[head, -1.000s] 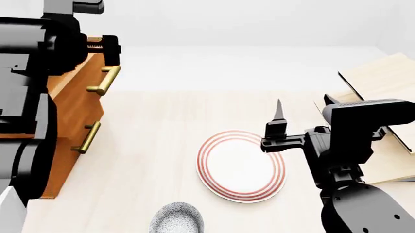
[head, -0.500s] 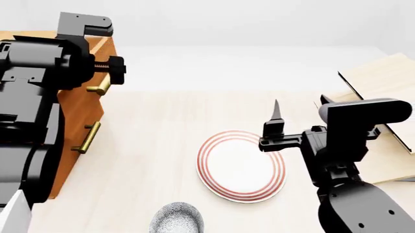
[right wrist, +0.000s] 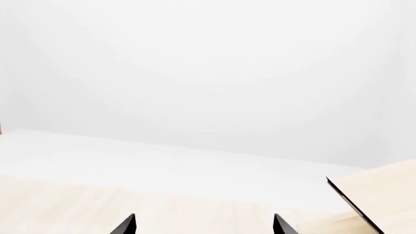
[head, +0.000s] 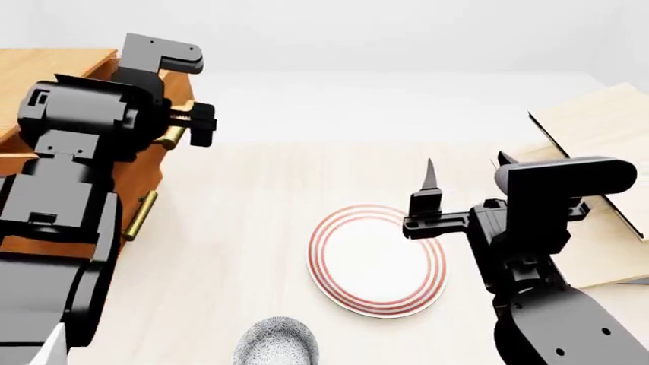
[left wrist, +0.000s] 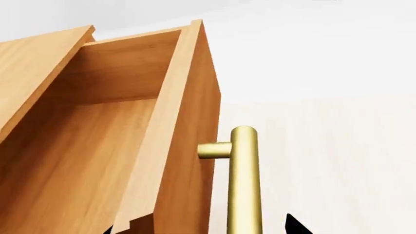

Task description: Open the top drawer of the cabinet and put the bowl in it.

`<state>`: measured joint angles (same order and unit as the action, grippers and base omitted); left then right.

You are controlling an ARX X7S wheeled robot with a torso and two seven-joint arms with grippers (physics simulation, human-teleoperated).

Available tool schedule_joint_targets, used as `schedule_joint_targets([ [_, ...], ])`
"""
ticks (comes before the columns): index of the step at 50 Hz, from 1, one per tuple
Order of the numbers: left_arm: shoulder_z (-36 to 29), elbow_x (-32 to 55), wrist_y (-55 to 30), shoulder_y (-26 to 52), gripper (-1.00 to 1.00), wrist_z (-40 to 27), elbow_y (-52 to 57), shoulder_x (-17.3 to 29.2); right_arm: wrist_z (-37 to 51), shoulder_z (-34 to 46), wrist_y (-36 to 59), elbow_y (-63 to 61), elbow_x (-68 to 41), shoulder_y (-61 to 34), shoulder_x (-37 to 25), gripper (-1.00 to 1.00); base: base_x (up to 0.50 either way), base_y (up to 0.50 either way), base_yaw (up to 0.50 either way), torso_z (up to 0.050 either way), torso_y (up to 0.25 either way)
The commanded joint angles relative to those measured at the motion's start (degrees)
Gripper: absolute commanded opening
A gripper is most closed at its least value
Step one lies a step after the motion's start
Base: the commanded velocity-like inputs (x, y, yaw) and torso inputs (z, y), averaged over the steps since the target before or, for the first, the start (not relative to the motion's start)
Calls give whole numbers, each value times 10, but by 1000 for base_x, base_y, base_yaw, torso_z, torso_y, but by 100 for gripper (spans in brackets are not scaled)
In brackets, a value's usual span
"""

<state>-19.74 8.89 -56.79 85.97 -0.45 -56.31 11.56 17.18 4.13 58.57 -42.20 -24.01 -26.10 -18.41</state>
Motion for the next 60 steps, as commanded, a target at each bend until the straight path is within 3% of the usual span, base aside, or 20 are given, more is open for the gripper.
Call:
schedule_joint_targets([
  [1,6,33,-37,-45,100,13,82,-8,2,0,-5,2,-1,3,-1,100,0,0,0,0,0],
  [60,-45,103,-208,-143,100,25,411,-47,5,-18,-30,10,-18,20,-11,100,-4,0,1,0,1],
])
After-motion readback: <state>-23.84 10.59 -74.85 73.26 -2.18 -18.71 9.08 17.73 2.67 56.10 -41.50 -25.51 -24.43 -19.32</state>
